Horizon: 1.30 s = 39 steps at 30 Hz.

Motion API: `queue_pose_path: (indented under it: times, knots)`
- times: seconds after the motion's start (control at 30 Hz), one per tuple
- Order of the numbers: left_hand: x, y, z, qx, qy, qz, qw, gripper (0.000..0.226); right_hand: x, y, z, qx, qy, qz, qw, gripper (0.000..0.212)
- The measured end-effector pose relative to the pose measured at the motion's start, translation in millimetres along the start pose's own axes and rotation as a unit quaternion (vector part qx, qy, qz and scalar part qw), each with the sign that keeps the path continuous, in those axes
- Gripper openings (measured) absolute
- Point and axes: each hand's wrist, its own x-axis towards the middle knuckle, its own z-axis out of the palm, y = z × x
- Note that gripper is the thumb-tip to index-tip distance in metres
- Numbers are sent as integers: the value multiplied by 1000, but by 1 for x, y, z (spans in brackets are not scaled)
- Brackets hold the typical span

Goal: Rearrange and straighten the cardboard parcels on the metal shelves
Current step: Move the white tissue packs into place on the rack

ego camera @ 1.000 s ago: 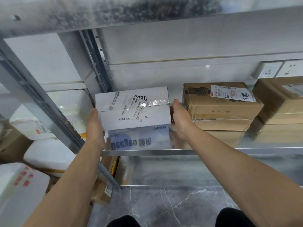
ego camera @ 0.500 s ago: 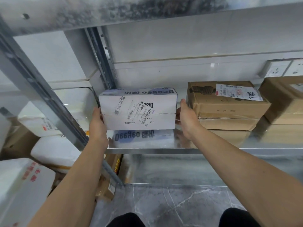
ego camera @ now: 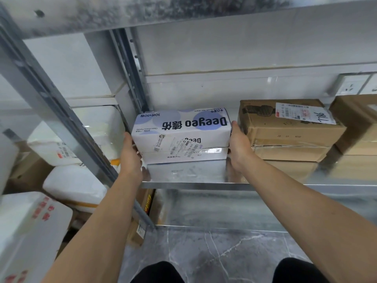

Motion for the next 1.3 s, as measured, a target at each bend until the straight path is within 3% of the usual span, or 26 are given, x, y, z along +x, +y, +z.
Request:
queue_pose_path:
  times: [0.07, 0.23, 0.43, 0.9, 1.3]
  knots:
    - [-1, -1, 1, -2, 2, -3, 1000, 42, -6, -3, -2, 8, 1, 3, 1000, 66]
    - [-7, 0, 5, -1, -1, -10, 1000, 43, 1, -1, -6, 16, 4, 8, 1000, 68]
    - [-13, 2, 8, 6, 5, -17, 1000, 39, -32, -19, 0, 21, -1, 9, 1000, 35]
    - [-12, 2, 5, 22, 5, 1, 1000, 40, -37, -23, 1, 23, -13, 8, 1000, 39]
    - [0, 6, -4, 47, 2, 33, 998, 40, -41, -33, -6, 0, -51, -18, 999, 30]
